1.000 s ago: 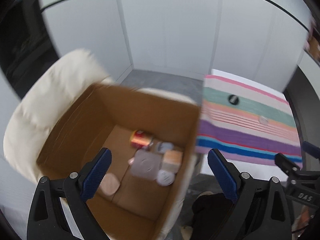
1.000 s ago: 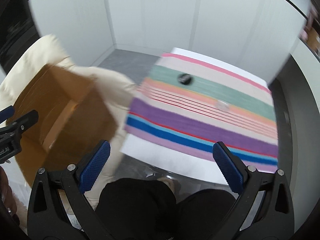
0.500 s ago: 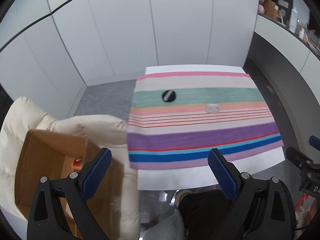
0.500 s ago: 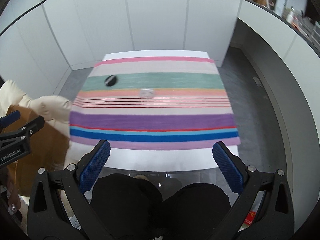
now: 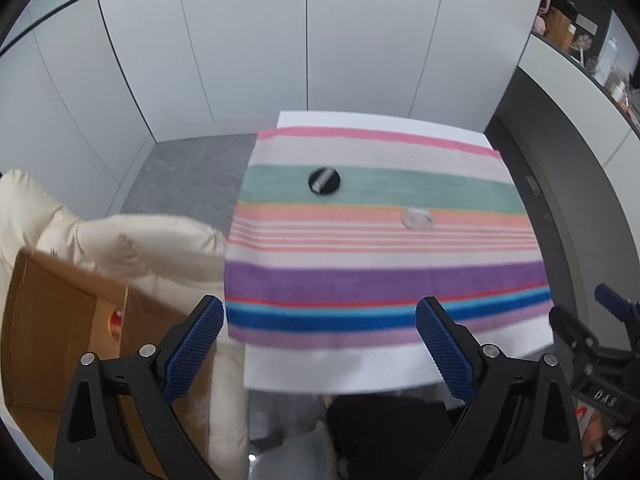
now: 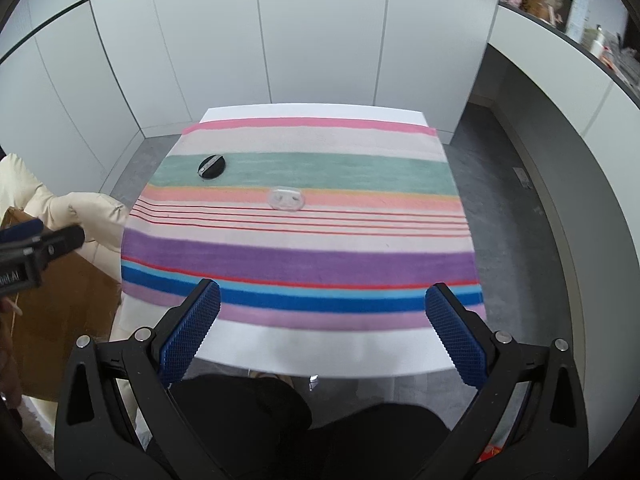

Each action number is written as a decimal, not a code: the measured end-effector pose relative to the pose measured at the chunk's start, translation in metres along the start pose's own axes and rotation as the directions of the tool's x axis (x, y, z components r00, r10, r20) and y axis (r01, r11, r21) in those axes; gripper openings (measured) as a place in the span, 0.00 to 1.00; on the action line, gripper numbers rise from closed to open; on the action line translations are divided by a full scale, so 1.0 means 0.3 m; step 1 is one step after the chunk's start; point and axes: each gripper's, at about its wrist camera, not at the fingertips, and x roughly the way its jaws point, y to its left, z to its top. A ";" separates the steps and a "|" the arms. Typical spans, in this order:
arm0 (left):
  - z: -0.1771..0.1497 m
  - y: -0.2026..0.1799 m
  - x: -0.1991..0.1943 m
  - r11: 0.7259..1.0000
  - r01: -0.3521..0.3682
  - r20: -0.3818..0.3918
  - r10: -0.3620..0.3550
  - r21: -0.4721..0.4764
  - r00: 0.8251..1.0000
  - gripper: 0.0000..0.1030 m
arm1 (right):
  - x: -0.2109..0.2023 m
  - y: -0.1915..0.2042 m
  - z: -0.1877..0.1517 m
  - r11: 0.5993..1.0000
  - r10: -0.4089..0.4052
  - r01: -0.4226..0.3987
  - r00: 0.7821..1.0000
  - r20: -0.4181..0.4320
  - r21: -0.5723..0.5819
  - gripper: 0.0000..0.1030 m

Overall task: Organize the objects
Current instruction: 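Withdraw both tools from the box back toward the striped table, then grasp the black round puff case with the left tool while the right tool grasps the clear oval case, then lift and carry the black puff case and clear oval case with both tools over the cardboard box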

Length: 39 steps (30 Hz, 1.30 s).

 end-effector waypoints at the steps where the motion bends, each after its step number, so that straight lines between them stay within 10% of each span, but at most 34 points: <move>1: 0.022 0.003 0.016 1.000 0.012 0.006 -0.012 -0.002 1.000 0.95 | 0.030 0.006 0.018 1.000 0.025 -0.025 1.000 -0.015 0.001 1.00; 28: 0.340 0.017 0.884 0.997 -0.064 -0.049 0.062 -0.033 0.997 0.95 | 0.902 0.133 0.247 0.999 0.033 -0.032 0.992 -0.118 0.016 1.00; 32: 0.346 -0.003 0.938 0.999 -0.019 -0.035 0.018 -0.046 0.999 0.63 | 0.904 0.137 0.231 1.000 0.006 -0.008 0.997 -0.073 -0.029 0.59; 33: 0.341 -0.017 0.937 0.999 -0.013 -0.007 0.012 -0.031 1.000 0.41 | 0.895 0.142 0.227 0.999 0.002 -0.005 0.998 -0.059 -0.045 0.58; 39: 0.320 -0.085 0.950 0.994 -0.081 0.028 0.079 0.067 0.996 0.36 | 0.893 0.144 0.214 0.998 -0.009 0.006 0.999 -0.052 -0.056 0.58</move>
